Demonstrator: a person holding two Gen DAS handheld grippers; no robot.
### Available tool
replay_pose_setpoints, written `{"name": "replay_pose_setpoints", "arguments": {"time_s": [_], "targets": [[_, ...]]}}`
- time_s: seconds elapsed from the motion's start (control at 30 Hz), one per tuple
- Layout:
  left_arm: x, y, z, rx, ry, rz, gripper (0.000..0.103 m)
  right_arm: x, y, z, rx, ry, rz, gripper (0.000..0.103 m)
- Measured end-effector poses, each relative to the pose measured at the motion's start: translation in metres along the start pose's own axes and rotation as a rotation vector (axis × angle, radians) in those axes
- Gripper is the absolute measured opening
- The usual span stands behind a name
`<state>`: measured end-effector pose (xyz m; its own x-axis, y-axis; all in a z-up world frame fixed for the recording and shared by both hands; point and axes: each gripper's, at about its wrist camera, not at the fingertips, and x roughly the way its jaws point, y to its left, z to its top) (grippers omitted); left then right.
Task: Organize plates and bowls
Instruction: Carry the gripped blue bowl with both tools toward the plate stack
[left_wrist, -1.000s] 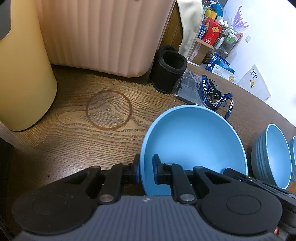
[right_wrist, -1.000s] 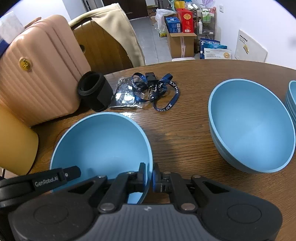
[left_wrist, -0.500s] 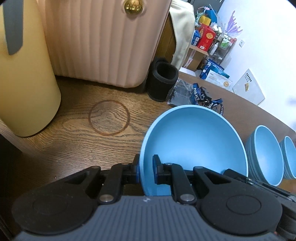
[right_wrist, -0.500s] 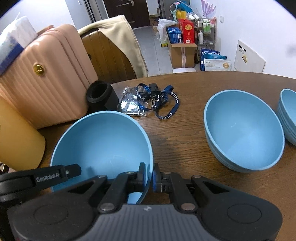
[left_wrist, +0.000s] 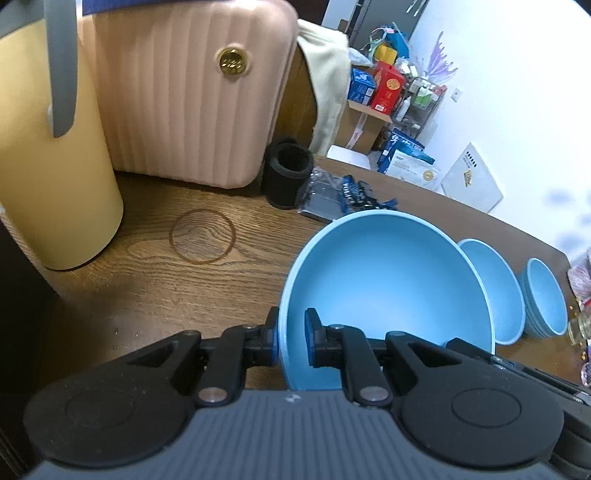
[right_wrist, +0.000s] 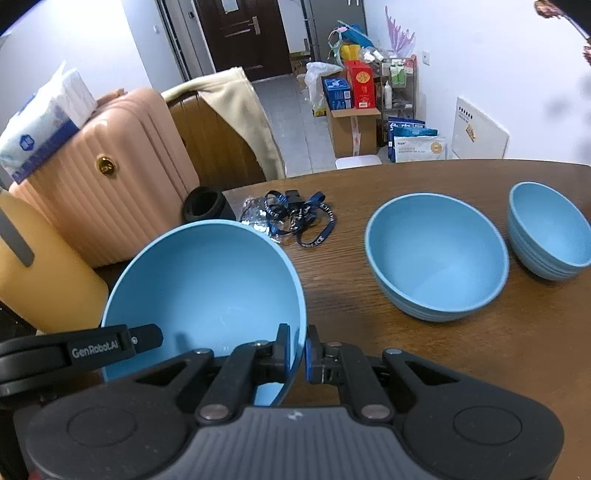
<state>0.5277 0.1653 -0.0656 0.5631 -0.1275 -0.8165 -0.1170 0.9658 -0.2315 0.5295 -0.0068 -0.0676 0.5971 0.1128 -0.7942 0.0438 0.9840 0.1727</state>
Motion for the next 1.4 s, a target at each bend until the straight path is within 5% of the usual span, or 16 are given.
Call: {"name": "replay_pose_setpoints", "arguments": {"time_s": [0.67, 1.4], "targets": [[-0.061, -0.089, -0.071, 0.025, -0.030, -0.017, 0.014, -0.093, -0.090, -0.039, 0.008, -0.030, 0.008, 0.007], [-0.062, -0.185, -0.136, 0.113, 0.017, -0.052, 0.014, -0.133, -0.195, -0.073, 0.065, -0.023, -0.036, 0.007]]}}
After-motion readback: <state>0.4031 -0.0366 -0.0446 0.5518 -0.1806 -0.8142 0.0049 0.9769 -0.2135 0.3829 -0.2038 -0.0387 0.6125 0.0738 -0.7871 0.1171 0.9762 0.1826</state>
